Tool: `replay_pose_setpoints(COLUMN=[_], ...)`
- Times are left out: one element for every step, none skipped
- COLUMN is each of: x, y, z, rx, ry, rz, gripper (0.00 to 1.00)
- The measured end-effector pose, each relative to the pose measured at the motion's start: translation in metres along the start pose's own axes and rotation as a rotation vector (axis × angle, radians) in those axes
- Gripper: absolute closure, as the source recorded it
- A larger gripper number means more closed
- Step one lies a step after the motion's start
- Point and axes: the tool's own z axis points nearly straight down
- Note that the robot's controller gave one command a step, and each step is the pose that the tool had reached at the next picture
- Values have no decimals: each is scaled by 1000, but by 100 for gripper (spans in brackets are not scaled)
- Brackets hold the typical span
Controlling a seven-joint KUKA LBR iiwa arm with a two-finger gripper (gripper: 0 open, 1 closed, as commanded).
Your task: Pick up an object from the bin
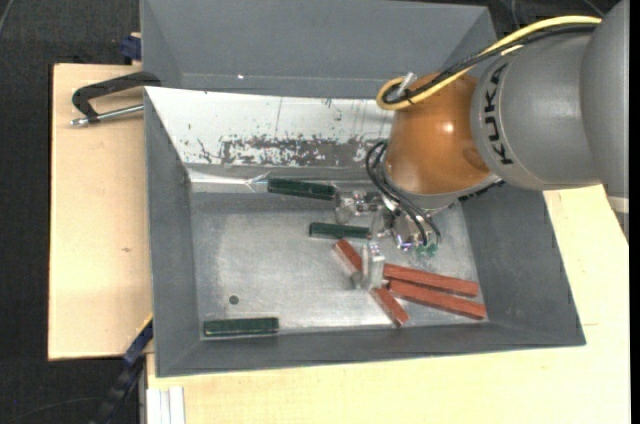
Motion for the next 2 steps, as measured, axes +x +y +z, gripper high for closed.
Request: replay_pose_setpoints(x=[-4,-2], y=[0,0], z=[-5,-3], rx=[1,0], ry=[-13,-9], rz=[-1,-1], gripper=[100,0])
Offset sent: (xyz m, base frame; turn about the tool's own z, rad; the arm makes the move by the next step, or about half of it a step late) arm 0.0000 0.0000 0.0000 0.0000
